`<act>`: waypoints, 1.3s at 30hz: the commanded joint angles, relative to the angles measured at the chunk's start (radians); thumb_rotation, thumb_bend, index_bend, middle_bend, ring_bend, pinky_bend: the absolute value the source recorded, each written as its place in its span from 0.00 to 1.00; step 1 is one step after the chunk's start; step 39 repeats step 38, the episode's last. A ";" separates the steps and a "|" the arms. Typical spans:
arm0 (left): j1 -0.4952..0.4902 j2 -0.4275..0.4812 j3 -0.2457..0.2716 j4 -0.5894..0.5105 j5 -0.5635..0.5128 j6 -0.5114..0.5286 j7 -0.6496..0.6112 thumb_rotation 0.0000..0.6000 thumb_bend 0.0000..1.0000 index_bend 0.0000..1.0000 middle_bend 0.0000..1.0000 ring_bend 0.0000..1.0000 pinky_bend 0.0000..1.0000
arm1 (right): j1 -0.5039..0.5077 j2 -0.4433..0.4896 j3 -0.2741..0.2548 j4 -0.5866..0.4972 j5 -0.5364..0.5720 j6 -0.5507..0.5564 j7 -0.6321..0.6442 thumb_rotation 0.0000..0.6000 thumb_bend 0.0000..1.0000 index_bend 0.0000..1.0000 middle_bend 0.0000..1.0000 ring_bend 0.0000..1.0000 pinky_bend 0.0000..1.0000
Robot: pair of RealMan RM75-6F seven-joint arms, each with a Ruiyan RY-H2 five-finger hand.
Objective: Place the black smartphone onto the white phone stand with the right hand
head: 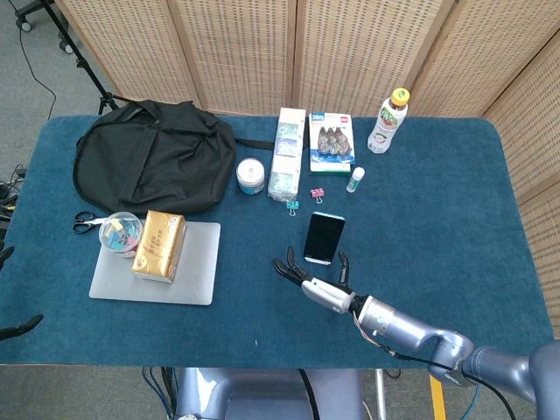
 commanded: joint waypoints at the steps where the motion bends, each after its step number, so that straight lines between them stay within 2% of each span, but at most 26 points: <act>1: 0.003 0.002 0.001 0.001 0.006 0.006 -0.006 1.00 0.00 0.00 0.00 0.00 0.00 | -0.014 0.071 0.008 -0.064 -0.018 0.066 0.083 1.00 0.00 0.04 0.00 0.00 0.15; 8: 0.013 0.004 0.007 0.003 0.024 0.025 -0.017 1.00 0.00 0.00 0.00 0.00 0.00 | -0.022 0.176 0.024 -0.023 -0.013 0.206 0.410 1.00 0.00 0.04 0.00 0.00 0.09; 13: 0.019 0.007 0.012 0.000 0.039 0.039 -0.026 1.00 0.00 0.00 0.00 0.00 0.00 | -0.091 0.223 0.055 0.050 0.138 0.301 0.787 1.00 0.00 0.04 0.00 0.00 0.06; 17: 0.026 0.008 0.012 0.003 0.043 0.053 -0.024 1.00 0.00 0.00 0.00 0.00 0.00 | -0.185 0.210 0.080 0.055 0.270 0.380 0.981 1.00 0.00 0.04 0.00 0.00 0.06; 20: 0.028 0.007 0.010 0.005 0.042 0.058 -0.023 1.00 0.00 0.00 0.00 0.00 0.00 | -0.266 0.200 0.072 0.012 0.346 0.423 1.098 1.00 0.00 0.04 0.00 0.00 0.06; 30: 0.030 -0.011 0.015 0.020 0.060 0.067 0.027 1.00 0.00 0.00 0.00 0.00 0.00 | -0.456 0.147 0.002 -0.041 0.433 0.506 1.265 1.00 0.00 0.02 0.00 0.00 0.04; 39: 0.033 -0.035 0.006 0.033 0.060 0.087 0.065 1.00 0.00 0.00 0.00 0.00 0.00 | -0.512 0.164 -0.023 -0.060 0.413 0.532 1.345 1.00 0.00 0.02 0.00 0.00 0.03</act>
